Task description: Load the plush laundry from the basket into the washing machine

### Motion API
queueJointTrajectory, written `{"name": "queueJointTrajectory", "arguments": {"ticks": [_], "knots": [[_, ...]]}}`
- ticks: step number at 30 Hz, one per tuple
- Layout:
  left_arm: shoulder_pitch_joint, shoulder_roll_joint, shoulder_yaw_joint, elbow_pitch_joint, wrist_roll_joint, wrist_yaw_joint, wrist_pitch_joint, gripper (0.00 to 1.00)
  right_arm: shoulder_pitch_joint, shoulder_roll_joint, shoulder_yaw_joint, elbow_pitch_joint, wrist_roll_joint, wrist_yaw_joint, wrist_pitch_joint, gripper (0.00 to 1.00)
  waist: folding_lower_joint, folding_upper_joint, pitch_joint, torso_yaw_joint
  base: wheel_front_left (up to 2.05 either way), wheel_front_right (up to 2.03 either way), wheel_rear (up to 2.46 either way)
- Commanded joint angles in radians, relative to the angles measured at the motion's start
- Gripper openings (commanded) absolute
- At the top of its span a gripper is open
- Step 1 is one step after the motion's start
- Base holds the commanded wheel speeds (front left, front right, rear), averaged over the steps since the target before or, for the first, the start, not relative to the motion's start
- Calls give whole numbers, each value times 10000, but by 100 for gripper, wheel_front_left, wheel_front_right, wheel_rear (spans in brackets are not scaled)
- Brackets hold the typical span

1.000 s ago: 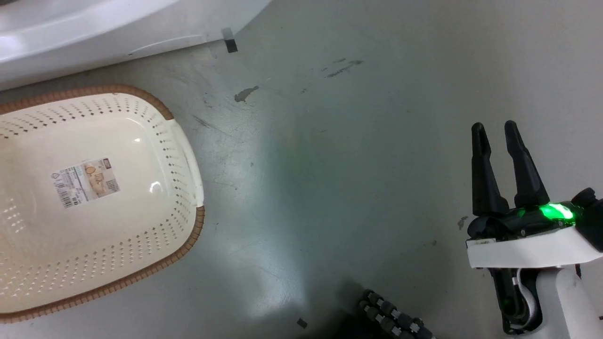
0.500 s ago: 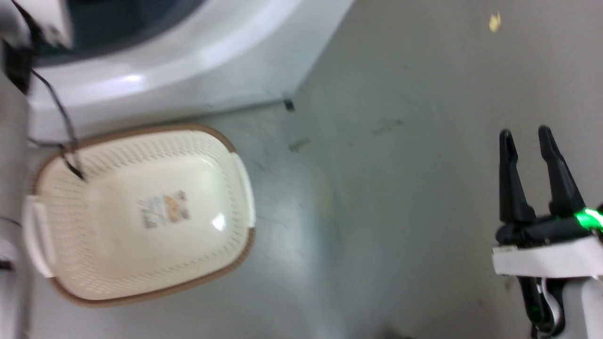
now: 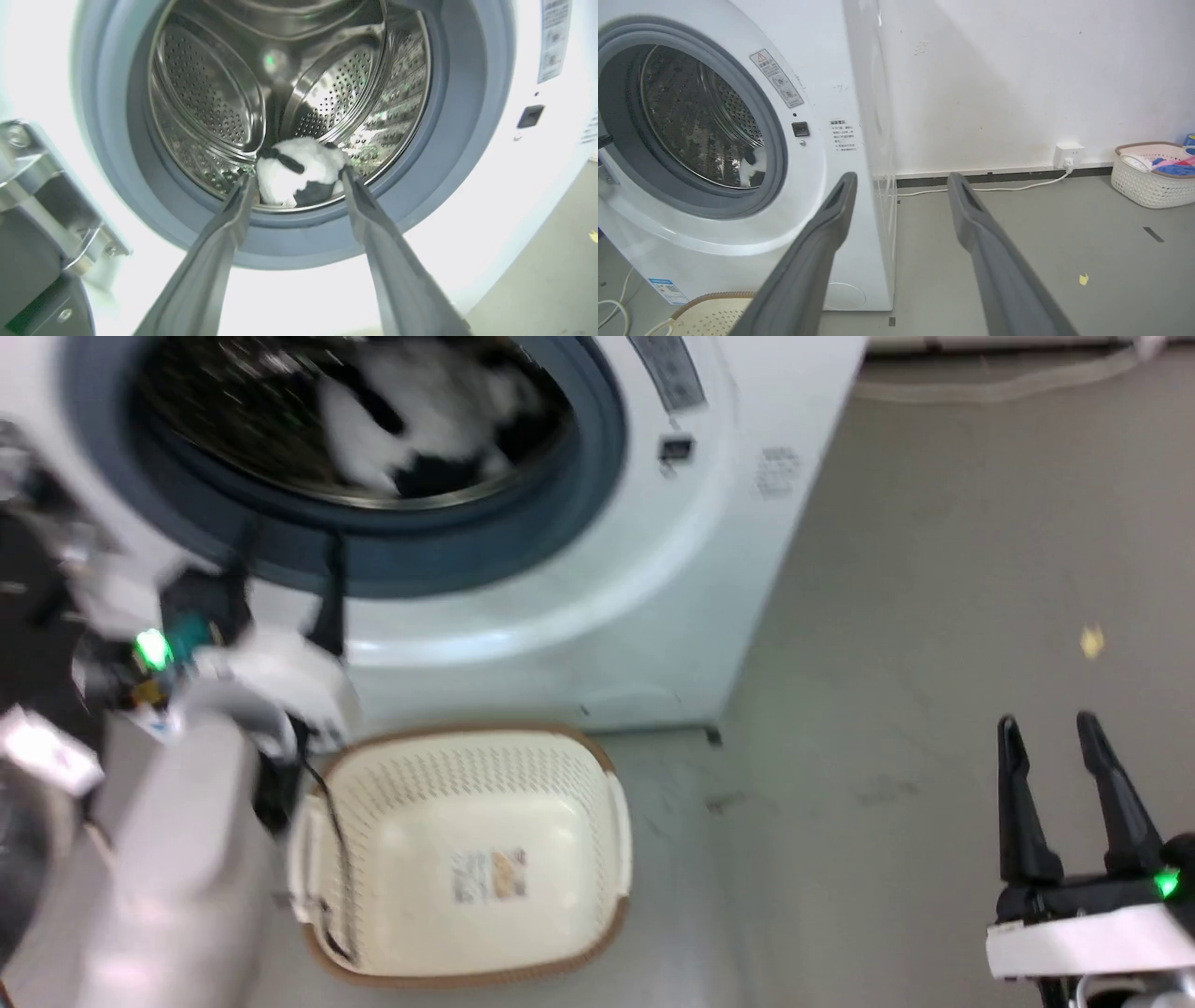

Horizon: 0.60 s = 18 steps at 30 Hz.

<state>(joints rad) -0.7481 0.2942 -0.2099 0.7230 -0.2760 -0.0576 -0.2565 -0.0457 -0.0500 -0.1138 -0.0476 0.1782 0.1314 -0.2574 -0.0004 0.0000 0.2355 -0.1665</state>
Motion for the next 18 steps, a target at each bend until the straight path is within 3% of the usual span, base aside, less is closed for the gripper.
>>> {"name": "queueJointTrajectory", "arguments": {"ticks": [1, 11, 18], "knots": [[926, -183, 123, -671, -47, 236, -48, 100, 259, -14, 27, 10, -97, -7, -44, 100, 4, 0, -1219, 982, 0, 0, 0], [5552, -1161, 524, -4585, 155, 1443, -51, 100, 1013, -12, 352, 390, -334, -7, -44, 100, 4, 0, -2145, 1408, 0, 0, 0], [7967, -1825, 820, -6230, 570, 1781, -52, 100, 1304, -68, 683, 798, -892, -7, -44, 100, 4, 0, -2341, 1582, 0, 0, 0]]}}
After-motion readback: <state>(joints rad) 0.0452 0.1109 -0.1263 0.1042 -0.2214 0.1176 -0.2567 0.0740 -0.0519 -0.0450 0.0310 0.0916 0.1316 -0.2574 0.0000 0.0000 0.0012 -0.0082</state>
